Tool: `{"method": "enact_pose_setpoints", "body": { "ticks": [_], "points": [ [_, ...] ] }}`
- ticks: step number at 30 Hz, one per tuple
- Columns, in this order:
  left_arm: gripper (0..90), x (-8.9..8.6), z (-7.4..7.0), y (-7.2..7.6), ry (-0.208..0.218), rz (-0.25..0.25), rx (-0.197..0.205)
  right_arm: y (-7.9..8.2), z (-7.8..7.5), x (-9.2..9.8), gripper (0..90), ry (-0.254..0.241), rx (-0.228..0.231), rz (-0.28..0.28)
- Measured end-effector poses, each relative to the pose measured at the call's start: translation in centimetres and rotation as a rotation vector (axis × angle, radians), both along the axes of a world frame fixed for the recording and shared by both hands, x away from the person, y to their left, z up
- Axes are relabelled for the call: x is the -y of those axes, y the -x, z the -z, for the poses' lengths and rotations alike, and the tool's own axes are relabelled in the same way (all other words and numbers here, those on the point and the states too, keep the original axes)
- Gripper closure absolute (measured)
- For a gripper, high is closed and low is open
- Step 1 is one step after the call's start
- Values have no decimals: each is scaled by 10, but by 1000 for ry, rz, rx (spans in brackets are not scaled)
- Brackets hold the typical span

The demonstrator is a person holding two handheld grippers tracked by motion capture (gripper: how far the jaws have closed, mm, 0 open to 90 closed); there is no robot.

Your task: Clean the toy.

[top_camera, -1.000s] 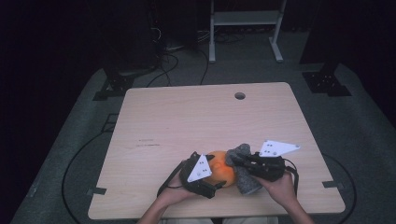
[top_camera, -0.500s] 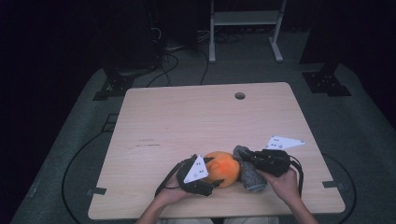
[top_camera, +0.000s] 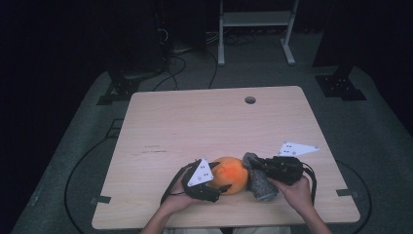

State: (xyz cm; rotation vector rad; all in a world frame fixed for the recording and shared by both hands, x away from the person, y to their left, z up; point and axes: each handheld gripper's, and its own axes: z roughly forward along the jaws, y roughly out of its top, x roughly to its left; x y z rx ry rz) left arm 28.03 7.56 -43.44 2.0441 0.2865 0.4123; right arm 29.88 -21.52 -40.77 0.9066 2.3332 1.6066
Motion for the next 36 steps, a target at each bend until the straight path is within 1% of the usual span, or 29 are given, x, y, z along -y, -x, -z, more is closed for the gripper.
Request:
{"method": "enact_pose_setpoints", "body": {
  "ticks": [1,2,3,4,6,7,8,9,10,12,14,15,16,17,18,19,20,22,24,25,26,28,30,31,32,33,34,36],
  "points": [
    [251,2,0,2,-11,7,13,-1,0,-2,813,6,-9,-4],
    [253,5,0,4,-26,13,29,-2,1,-2,813,4,-13,-6],
    [254,7,0,6,-53,25,53,-2,1,-3,814,2,-16,-8],
    [255,9,0,8,-63,32,67,-1,-1,-5,814,-2,-16,-14],
    [256,16,1,14,-102,61,111,3,-6,-10,814,-5,2,-39],
    [255,18,1,16,-116,65,125,8,-11,-17,813,3,27,-68],
    [253,19,1,17,-124,66,134,11,-14,-23,813,19,50,-80],
    [251,19,1,18,-129,65,140,12,-15,-26,813,30,62,-86],
    [251,19,1,18,-129,67,139,12,-15,-29,813,46,67,-87],
    [252,18,1,17,-124,64,133,8,-12,-28,813,52,56,-80],
    [252,18,0,16,-124,56,130,3,-7,-21,814,65,41,-48],
    [252,17,0,15,-117,50,120,0,-3,-17,813,69,31,-31],
    [250,16,0,14,-108,48,113,-3,1,-10,813,60,5,-13],
    [250,15,0,12,-97,42,100,-5,4,-7,813,53,-10,-2],
    [249,13,0,10,-77,33,80,-7,7,-2,813,54,-27,10],
    [249,12,0,8,-64,27,67,-8,8,2,814,37,-48,24],
    [250,10,0,7,-54,18,54,-8,8,3,814,24,-51,24],
    [250,8,0,4,-29,-1,32,-2,0,1,814,7,-13,4],
    [251,4,0,-1,11,-22,-8,2,-5,-3,814,9,14,-15],
    [252,1,0,-4,24,-29,-31,3,-5,-5,814,22,17,-16],
    [253,0,0,-6,28,-33,-41,1,-1,-4,814,28,9,-11],
    [252,-2,-1,-8,45,-51,-62,-4,7,0,814,20,-27,5],
    [253,-5,-1,-11,69,-72,-88,-7,13,4,814,32,-57,30],
    [253,-7,-1,-13,78,-79,-101,-7,13,5,814,44,-58,35],
    [256,-8,-2,-14,84,-90,-110,-6,12,4,814,49,-54,36],
    [262,-9,-2,-15,93,-98,-119,-4,10,3,814,36,-47,32],
    [269,-9,-2,-15,99,-100,-125,-2,6,1,814,28,-31,19],
    [273,-8,-1,-15,101,-95,-123,3,-1,-7,814,22,10,-18]
  ]
}}
